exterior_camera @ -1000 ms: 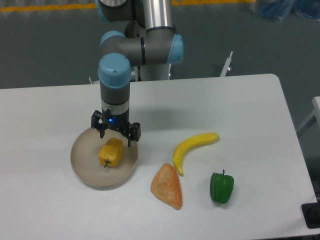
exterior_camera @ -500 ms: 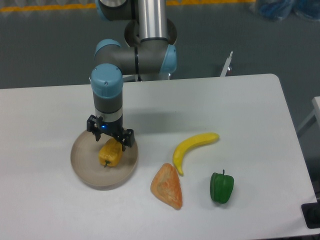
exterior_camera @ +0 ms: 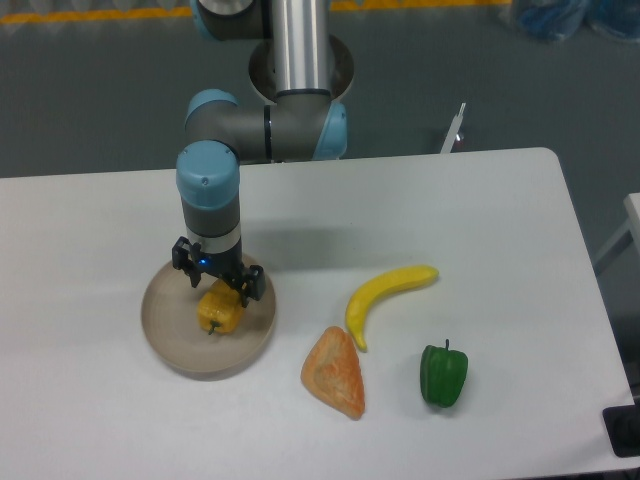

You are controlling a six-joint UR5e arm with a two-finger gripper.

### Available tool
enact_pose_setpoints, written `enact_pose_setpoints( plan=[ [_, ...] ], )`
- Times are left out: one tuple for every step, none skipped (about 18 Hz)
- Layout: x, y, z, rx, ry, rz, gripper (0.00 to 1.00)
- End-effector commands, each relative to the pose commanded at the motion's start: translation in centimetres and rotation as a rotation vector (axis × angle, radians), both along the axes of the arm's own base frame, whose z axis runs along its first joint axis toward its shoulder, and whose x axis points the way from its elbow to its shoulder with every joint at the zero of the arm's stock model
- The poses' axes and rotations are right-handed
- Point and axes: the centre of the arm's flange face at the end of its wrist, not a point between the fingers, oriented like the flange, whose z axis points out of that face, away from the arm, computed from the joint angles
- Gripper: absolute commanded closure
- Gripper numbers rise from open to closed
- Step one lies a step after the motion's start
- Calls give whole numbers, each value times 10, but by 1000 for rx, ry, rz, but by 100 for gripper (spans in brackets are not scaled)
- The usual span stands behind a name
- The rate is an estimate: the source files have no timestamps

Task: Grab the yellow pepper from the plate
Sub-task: 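Lower the gripper onto the yellow pepper and close on it, then lift the yellow pepper off the plate and carry it toward the banana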

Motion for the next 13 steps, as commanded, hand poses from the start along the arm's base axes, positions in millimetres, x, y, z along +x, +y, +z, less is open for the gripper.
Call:
enact_pose_setpoints(
  plan=[
    [0,0,0,0,0,-2,58],
    [0,0,1,2,1,-3,58],
    [0,1,1,3,2,-6,58],
    [0,1,1,3,3,-12,58],
    [-1,1,3,6,5,-13,58],
    [-1,2,4,9,5,-15,58],
    [-1,1,6,12,7,-15,59],
    [-3,1,11,20,10,-21,59],
    [-6,8,28,48,24,-29,59],
    [-12,13,47,76,47,-37,59],
    [-21,17,59,83,94,-45,59],
    [-37,16,64,82,128,-40,59],
    [-55,11,75,89,148,-33,59]
  ],
)
